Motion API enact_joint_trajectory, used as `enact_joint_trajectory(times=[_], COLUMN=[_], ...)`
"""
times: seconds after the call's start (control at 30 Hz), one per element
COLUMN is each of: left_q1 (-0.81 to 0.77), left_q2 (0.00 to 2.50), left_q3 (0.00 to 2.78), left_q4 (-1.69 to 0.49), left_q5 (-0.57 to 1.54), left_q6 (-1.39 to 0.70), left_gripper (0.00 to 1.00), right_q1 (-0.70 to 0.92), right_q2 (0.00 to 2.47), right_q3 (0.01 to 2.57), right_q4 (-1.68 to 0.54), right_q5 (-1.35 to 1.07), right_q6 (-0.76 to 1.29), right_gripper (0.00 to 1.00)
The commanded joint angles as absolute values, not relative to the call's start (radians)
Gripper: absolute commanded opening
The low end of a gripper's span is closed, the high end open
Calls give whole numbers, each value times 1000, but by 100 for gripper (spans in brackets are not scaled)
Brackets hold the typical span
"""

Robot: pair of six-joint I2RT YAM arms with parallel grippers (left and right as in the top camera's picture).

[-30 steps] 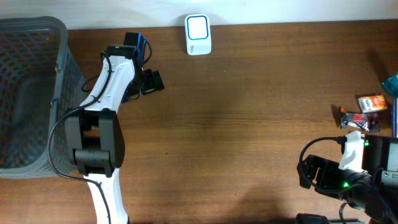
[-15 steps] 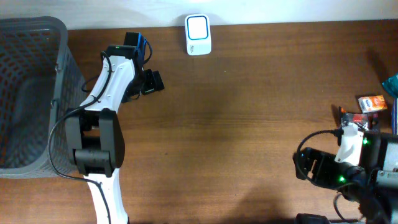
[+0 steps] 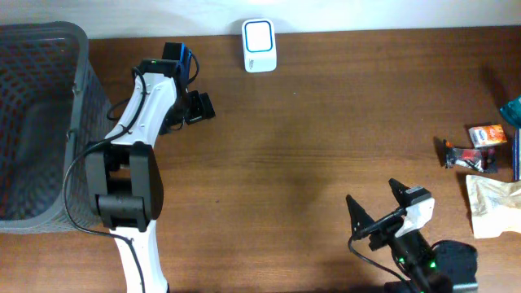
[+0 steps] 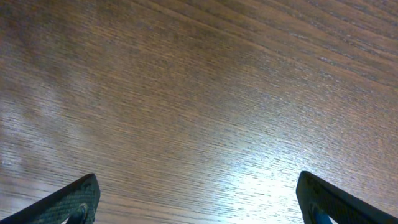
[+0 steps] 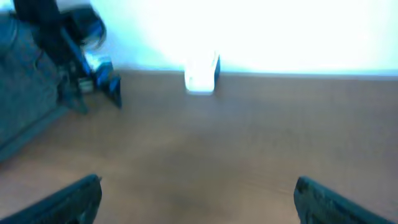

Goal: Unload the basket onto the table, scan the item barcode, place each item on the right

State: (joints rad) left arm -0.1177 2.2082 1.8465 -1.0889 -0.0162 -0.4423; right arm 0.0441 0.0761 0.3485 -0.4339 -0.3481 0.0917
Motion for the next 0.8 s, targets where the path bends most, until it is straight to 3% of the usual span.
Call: enact_joint_trajectory(times=[0.0, 0.4, 0.77], left_q1=[-122, -122, -122], left_q2=[2178, 2178, 2178], left_q3=[1843, 1843, 1843], left_q4=[-1090, -1090, -1090], left_q5=[-23, -23, -23], left_q6=[-440, -440, -440], left_gripper=[99, 99, 99], right_q1=[51, 51, 49], right_q2=[3, 3, 3], right_q3=[223, 4, 6], right_q4=[-313, -3, -64], right_q5=[-351, -210, -145], right_q6=[82, 86, 82], right_gripper=[99, 99, 99])
